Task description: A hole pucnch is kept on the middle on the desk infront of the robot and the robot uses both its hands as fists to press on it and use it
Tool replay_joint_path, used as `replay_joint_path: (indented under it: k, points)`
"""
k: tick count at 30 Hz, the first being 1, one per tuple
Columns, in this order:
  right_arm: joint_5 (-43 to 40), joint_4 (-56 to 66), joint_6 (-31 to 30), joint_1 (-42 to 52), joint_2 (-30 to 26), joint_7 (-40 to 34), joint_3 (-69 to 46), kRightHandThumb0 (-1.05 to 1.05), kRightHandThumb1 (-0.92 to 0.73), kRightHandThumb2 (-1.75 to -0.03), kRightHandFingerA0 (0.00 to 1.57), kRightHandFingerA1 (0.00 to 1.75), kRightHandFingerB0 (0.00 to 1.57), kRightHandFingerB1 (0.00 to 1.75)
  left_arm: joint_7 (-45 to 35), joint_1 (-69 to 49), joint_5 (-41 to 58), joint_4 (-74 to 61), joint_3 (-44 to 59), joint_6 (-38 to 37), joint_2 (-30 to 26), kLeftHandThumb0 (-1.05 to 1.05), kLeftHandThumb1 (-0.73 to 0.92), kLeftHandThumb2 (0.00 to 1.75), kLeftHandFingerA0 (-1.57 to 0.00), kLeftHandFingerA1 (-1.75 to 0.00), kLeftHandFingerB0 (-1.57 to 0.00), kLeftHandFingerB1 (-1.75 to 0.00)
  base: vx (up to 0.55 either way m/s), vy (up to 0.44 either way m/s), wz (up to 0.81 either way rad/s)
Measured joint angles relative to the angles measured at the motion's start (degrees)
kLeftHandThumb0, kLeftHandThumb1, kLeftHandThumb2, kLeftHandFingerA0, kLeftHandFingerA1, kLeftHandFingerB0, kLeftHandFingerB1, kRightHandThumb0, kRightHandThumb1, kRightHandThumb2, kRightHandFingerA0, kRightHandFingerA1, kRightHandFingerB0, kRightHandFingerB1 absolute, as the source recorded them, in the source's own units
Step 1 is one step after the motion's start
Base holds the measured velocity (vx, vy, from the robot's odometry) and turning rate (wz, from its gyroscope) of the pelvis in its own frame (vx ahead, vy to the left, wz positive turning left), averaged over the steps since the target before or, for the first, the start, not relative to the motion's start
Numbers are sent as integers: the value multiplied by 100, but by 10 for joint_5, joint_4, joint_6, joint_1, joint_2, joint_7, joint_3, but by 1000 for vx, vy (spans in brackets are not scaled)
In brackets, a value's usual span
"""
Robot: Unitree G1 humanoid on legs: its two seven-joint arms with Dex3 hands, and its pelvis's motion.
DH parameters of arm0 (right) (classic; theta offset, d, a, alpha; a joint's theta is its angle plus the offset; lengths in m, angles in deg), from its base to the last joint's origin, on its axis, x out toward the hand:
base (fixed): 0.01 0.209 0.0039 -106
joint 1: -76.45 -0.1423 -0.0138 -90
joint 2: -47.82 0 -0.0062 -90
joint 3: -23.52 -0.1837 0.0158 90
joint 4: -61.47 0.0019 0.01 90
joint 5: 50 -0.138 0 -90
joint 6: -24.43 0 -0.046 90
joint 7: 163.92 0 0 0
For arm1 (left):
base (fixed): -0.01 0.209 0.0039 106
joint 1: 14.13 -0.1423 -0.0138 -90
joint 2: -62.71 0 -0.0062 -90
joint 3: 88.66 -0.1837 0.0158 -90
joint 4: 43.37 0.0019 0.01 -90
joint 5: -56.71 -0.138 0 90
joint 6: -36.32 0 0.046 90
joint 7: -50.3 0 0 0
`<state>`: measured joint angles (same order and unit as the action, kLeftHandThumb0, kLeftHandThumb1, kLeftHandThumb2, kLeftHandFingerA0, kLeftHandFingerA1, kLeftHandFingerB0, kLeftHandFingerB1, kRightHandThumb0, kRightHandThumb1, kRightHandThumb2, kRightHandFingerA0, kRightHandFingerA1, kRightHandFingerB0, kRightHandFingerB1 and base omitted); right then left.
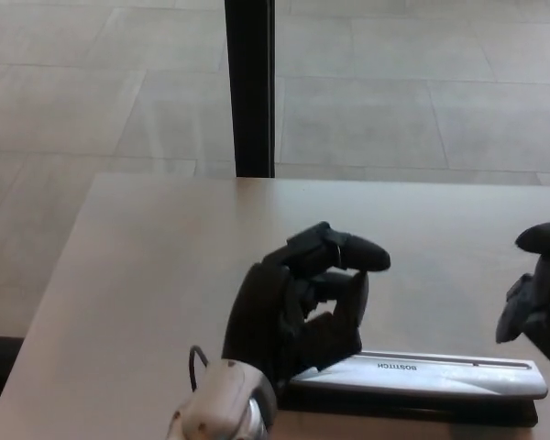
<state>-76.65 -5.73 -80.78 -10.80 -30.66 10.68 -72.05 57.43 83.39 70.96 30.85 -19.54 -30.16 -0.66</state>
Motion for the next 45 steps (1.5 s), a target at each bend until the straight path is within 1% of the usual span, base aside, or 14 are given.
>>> replay_joint_path:
  k: [2,3,4,5,15,22,23,26,31,32,35,42,43,45]
  points:
    - [12,-21,2,5,1,7,14,-32,-70,-101,105,175,60,170,-3,-8,0,12,-8,-1,-3,-37,70,93,-93,-175,-71,-151,0,0,0]
    - [18,-31,5,5,1,10,20,-31,-68,-106,106,175,62,169,-3,-10,-1,18,-11,-2,-3,-37,72,91,-92,-175,-64,-156,0,0,0]
    - [24,-44,9,5,3,13,26,-28,-65,-112,123,175,77,143,-2,-13,-1,27,-12,-5,-3,-37,72,90,-91,-175,-63,-156,0,0,0]
    - [29,-53,12,5,4,16,29,-34,-68,-104,105,175,58,174,-1,-15,-2,32,-12,-6,-3,-37,73,89,-90,-175,-64,-156,0,0,0]
    - [76,-139,56,-13,23,31,46,-43,-70,-99,109,175,62,173,18,-26,-6,78,-10,-41,-3,-39,71,95,-90,-175,-60,-163,0,0,0]
    - [107,-186,110,-16,51,29,55,-42,-65,-110,108,175,71,175,29,-23,-7,115,-12,-88,-3,-40,72,96,-94,-175,-60,-166,0,0,0]
    - [112,-193,124,-16,59,27,56,-45,-69,-101,106,175,69,175,30,-21,-7,123,-12,-96,-3,-38,72,94,-93,-175,-60,-166,0,0,0]
    - [127,-204,159,-9,84,19,57,-47,-70,-98,104,175,67,175,36,-17,-9,144,-13,-122,-3,-40,76,89,-92,-175,-59,-166,0,0,0]
    - [149,-225,217,1,110,8,62,-41,-72,-94,105,175,66,174,49,-10,-23,182,-20,-176,-3,-37,71,90,-94,-175,-65,-162,0,0,0]
    - [154,-231,230,1,113,6,62,-40,-71,-96,107,175,69,174,53,-9,-27,189,-21,-187,-3,-34,74,89,-95,-175,-73,-154,0,0,0]
    - [172,-249,262,1,116,-5,63,-38,-68,-102,108,175,74,174,69,-2,-44,215,-26,-219,-3,-42,78,90,-99,-175,-61,-170,0,0,0]
    - [223,-297,336,-3,116,-45,65,-36,-66,-103,103,175,72,172,127,27,-97,277,-51,-275,0,-32,74,97,-96,-175,-60,-160,0,0,0]
    - [230,-303,344,-3,116,-51,66,-33,-62,-105,102,175,73,172,134,29,-104,283,-55,-282,1,-28,71,101,-92,-175,-68,-149,0,0,0]
    - [248,-321,365,-5,113,-67,67,-32,-62,-105,103,175,69,175,154,35,-121,301,-69,-296,1,-27,70,101,-90,-175,-67,-148,0,0,0]
